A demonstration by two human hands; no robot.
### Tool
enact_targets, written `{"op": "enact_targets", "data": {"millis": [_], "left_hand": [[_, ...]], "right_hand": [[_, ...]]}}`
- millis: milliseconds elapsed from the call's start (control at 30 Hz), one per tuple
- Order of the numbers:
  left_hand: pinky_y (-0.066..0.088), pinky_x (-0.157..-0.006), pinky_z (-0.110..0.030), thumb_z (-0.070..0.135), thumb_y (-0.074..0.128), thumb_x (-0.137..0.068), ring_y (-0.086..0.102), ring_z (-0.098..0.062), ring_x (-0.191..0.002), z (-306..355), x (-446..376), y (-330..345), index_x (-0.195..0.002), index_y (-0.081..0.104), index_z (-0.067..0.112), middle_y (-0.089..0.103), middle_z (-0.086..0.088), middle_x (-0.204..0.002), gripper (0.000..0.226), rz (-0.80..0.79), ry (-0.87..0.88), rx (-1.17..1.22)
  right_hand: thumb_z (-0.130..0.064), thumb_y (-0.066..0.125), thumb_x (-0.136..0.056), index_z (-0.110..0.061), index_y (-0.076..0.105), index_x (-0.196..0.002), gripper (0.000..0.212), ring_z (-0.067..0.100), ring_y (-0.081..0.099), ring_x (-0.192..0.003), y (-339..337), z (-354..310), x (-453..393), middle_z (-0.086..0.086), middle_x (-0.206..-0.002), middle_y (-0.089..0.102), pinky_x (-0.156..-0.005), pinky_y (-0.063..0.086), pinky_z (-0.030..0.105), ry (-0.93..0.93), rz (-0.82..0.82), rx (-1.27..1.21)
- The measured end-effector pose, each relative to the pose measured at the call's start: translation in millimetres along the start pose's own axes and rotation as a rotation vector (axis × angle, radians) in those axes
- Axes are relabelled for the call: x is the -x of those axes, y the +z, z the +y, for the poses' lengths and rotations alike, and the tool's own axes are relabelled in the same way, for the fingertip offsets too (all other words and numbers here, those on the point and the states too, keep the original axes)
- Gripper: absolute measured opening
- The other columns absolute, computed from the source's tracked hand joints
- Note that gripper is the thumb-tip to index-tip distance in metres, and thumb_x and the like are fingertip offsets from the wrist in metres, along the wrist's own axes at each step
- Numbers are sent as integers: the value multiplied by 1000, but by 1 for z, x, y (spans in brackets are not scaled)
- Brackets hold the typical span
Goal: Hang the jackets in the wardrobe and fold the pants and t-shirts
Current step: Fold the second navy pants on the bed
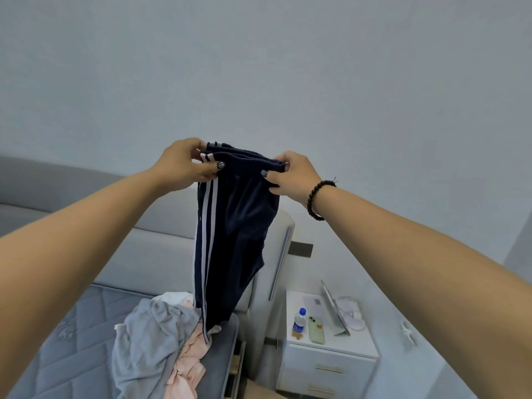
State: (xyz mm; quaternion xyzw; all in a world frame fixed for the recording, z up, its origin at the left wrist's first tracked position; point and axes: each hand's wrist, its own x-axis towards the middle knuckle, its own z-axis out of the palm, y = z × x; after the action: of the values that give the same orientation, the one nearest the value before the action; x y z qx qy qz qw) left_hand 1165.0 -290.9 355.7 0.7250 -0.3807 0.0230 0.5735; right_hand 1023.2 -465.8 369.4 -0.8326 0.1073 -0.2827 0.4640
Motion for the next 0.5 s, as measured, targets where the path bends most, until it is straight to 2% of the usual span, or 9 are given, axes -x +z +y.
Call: {"op": "enact_targets", "data": {"millis": [67,167,267,433,500], "left_hand": [[60,-70,-23,9,75,-82,72,-27,-83,6,22,0,-110,60,4,66,-15,-107,32,0,8,-25],[60,-76,-28,10,73,-84,74,-26,-81,23,51,5,-109,61,8,67,-12,-103,27,-6,31,-23],[60,-78,-34,19,71,-88,74,-24,-78,43,75,14,-111,61,11,69,-9,-98,26,4,59,-15],[59,-67,-35,35,60,-94,72,-22,-67,74,103,26,-109,57,11,65,-6,-100,28,-7,78,-117],[59,-66,-37,37,54,-97,68,-21,-62,81,107,29,-112,55,7,60,-4,-95,33,-17,58,-179]], "right_hand": [[-9,67,-87,-16,54,-87,15,25,63,-92,-3,-2,19,7,-93,60,-84,57,45,-2,9,-14],[-9,65,-88,-13,55,-96,13,27,64,-99,-12,-8,50,5,-94,59,-81,58,39,-13,40,-22],[-9,62,-90,-14,55,-100,13,23,62,-98,-27,-15,78,1,-95,56,-75,59,32,-30,75,-29],[-9,61,-91,-16,56,-103,15,20,61,-96,-50,-29,113,7,-105,59,-67,60,30,-65,127,-31],[-10,61,-90,-16,56,-106,17,18,62,-93,-55,-34,121,10,-108,62,-64,60,29,-73,131,-42]]}}
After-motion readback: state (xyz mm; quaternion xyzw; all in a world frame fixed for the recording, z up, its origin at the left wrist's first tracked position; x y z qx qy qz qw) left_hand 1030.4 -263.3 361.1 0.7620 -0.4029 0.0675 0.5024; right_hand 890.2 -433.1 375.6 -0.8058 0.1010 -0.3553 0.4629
